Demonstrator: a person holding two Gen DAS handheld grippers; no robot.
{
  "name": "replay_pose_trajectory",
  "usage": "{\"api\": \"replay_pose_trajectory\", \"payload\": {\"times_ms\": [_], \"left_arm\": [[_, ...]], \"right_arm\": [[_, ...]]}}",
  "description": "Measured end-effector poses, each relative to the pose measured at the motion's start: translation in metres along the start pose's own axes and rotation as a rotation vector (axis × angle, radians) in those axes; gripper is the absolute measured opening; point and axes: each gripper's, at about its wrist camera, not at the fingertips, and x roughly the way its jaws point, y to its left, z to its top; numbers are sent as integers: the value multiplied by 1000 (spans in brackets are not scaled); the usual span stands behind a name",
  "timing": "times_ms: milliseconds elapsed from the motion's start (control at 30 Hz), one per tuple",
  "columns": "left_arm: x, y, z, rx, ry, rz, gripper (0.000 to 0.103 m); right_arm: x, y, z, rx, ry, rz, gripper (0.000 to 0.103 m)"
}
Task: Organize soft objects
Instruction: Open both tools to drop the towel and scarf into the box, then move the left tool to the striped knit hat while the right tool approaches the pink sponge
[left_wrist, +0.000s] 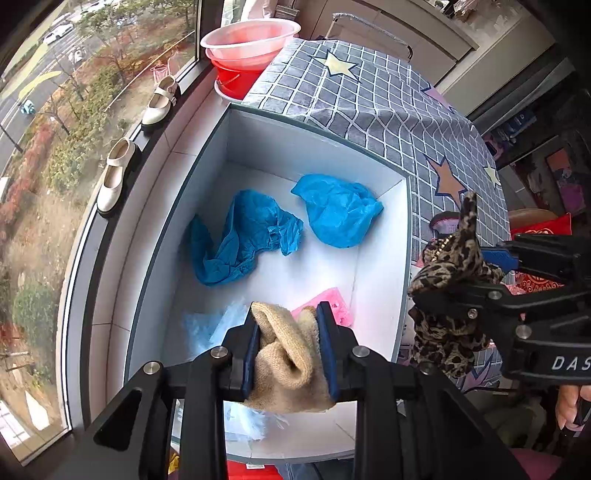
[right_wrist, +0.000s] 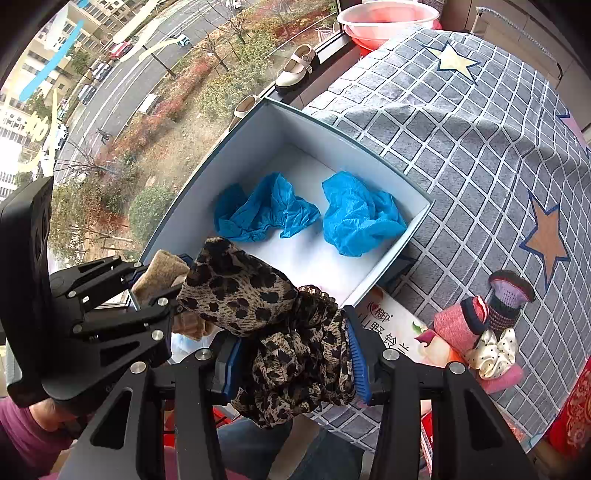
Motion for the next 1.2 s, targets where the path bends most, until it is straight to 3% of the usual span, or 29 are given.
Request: {"api": "replay_pose_trajectory", "payload": {"times_ms": [233,333,400,500,667,733,800,1000,1200], "left_arm": [[2,-4,2,6,1,9,31],[2,-4,3,4,1,28,45],[1,-6,4,4,-3,50,68],[2,-7,4,8,-1,71,79],[8,-4,5,-28,39,75,81],[8,-4,5,-34,36,84,84],[7,-4,5,-48,42,87,94],[-4,-10,12,-59,59,-5,94],[-16,-48,28,56,60,-26,94]], "right_arm": [[2,-2,9,13,-3,8,48],[1,-2,12,18,-11,7,48],[1,-4,14,28,-15,7,49],[0,-6,17,48,-20,14,57],[-8,-7,19,60,-54,20,83],[-11,-9,19,77,-60,24,87],[-11,-12,19,99,-47,29,103],[-20,-31,6,206,-12,103,103],[-54,-66,-22,347,-7,218,103]]}}
